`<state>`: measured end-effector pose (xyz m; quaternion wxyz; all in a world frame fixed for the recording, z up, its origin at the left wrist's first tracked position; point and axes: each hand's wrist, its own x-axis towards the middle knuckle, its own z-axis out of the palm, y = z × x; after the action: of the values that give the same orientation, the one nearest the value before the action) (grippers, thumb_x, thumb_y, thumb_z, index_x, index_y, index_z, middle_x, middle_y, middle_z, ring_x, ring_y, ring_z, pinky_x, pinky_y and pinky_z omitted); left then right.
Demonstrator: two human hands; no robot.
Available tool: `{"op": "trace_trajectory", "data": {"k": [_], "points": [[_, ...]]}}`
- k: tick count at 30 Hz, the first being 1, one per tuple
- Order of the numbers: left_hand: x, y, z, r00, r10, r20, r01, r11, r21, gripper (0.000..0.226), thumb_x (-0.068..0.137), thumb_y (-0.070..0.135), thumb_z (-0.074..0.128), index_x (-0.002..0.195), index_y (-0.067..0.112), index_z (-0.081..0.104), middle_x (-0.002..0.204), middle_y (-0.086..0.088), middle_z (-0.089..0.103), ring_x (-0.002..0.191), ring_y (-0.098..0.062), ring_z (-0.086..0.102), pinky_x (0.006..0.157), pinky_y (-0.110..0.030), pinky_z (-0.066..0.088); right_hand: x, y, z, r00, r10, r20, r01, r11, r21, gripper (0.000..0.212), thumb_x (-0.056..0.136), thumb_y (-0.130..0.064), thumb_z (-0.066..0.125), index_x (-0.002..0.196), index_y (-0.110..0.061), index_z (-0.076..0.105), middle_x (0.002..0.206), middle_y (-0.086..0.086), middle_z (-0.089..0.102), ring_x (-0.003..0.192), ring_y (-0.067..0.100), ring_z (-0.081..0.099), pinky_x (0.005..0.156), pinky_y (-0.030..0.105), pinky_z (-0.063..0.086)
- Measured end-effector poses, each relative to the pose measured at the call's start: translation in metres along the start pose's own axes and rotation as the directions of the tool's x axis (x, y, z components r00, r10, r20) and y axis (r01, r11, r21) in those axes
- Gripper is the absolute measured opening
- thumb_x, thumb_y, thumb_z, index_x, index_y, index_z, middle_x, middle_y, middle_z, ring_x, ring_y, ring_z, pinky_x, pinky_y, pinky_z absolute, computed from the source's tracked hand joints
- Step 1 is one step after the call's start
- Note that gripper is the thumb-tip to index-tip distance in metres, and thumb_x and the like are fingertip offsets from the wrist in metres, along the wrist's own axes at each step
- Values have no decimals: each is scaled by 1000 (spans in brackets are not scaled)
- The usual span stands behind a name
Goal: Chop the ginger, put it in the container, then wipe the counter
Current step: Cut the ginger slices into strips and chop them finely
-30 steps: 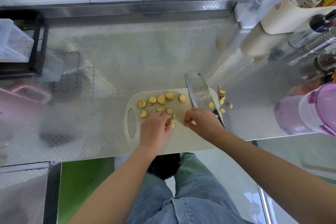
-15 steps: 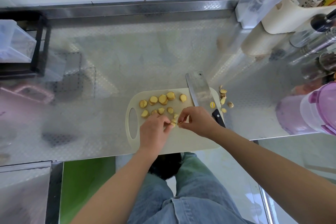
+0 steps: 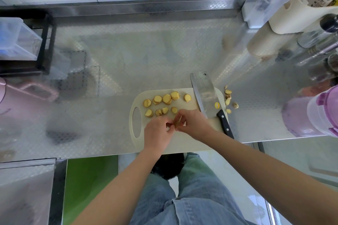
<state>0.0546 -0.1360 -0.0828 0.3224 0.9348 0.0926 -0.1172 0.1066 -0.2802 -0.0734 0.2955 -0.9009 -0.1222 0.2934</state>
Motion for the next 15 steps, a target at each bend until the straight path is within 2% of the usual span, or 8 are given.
{"op": "trace_trajectory", "data": {"k": [4,8,11,15], "points": [[0,-1,1,1000,-3,-13,3,1000,-9,8,83,23,66,87,23,74,75,6,68,72,-14,59,62,-30,46,0,0,5,1000,10,-21,-10,1000,-13,18,78,-25,73,94,-20,67,83,-7,66,72,9,52,64,25,39],[-2,1,1,999,-22,-30,20,998,-68,6,81,21,69,85,21,73,72,8,67,70,-13,61,64,-30,48,-1,2,7,999,-23,-35,22,998,-53,15,77,-28,72,88,-19,65,85,-5,61,73,11,52,66,29,44],[0,2,-1,999,1,-50,-3,999,-51,4,82,24,68,85,22,67,68,13,60,67,-10,57,62,-25,43,-2,6,6,999,-49,-5,49,997,-56,18,75,-30,74,83,-19,63,84,-5,57,72,13,53,68,32,48],[6,2,-2,995,51,-89,-48,998,41,9,86,25,63,94,24,66,77,11,62,72,-10,57,61,-23,39,-3,15,-9,1000,-2,-17,3,1000,23,17,73,-23,78,78,-19,63,76,-9,58,64,1,50,64,23,45]]}}
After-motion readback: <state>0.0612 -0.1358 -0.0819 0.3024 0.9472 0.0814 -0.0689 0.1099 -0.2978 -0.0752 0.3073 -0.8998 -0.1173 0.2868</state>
